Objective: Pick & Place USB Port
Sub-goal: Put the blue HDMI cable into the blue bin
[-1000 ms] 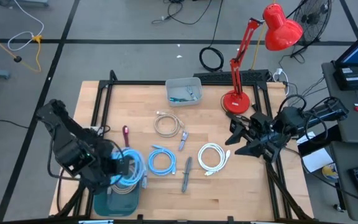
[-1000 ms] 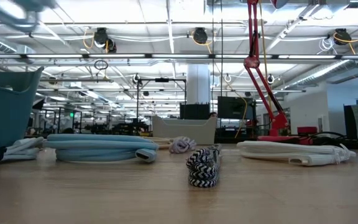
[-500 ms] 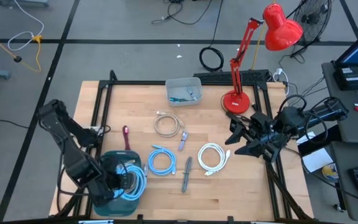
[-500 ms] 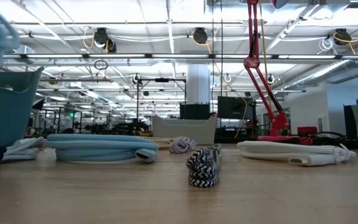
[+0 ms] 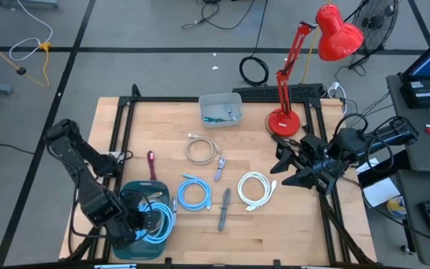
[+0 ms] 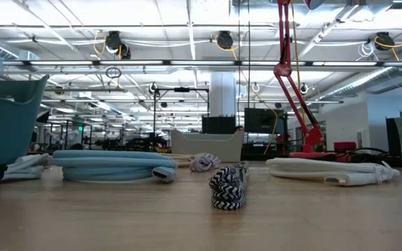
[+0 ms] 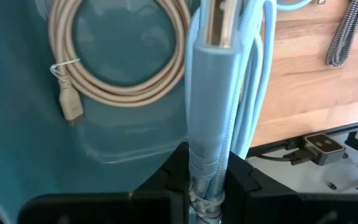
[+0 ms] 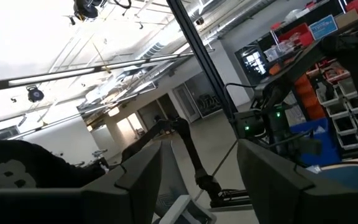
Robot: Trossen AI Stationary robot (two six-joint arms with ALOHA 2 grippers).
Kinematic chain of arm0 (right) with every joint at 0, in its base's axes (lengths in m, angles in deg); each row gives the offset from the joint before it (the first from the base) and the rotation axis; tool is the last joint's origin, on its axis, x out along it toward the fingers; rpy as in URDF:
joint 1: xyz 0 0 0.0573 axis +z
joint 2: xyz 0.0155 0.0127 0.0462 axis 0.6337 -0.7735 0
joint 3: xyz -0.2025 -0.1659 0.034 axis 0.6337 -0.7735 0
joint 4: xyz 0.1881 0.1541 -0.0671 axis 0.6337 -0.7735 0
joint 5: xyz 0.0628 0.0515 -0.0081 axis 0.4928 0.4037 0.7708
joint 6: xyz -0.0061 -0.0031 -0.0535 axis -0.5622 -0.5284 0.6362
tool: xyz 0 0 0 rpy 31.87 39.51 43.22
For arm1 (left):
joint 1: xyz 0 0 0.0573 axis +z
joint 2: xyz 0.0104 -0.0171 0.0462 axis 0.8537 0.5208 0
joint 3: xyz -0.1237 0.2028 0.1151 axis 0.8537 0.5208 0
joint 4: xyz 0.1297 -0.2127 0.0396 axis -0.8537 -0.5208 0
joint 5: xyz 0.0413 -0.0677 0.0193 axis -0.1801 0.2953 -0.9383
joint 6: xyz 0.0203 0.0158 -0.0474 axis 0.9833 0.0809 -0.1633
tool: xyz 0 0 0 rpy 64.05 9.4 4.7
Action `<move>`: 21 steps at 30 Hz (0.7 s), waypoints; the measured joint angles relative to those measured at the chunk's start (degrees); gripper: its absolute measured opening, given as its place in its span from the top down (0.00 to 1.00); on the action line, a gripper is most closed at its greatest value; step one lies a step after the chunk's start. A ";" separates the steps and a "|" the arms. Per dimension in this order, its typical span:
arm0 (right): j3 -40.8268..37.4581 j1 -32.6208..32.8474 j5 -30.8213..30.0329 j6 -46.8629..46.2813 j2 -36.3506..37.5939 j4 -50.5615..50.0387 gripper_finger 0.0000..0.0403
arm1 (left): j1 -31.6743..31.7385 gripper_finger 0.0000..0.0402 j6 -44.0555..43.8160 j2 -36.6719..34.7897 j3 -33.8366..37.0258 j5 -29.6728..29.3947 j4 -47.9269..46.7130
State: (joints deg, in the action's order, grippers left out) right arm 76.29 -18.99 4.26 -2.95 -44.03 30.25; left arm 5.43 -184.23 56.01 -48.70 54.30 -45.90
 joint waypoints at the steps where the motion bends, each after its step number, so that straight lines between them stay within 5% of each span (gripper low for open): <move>1: 0.00 0.02 0.00 0.00 0.00 -0.01 0.51 | -0.15 0.89 -0.09 -0.11 0.00 0.02 -0.17; 21: -0.02 0.02 -0.21 -0.09 -0.02 0.00 0.51 | 0.07 0.89 0.07 -3.98 0.00 0.09 -4.90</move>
State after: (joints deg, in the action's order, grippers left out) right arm 76.27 -18.97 4.05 -3.04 -44.05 30.24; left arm 5.49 -184.17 52.04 -48.70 54.38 -50.80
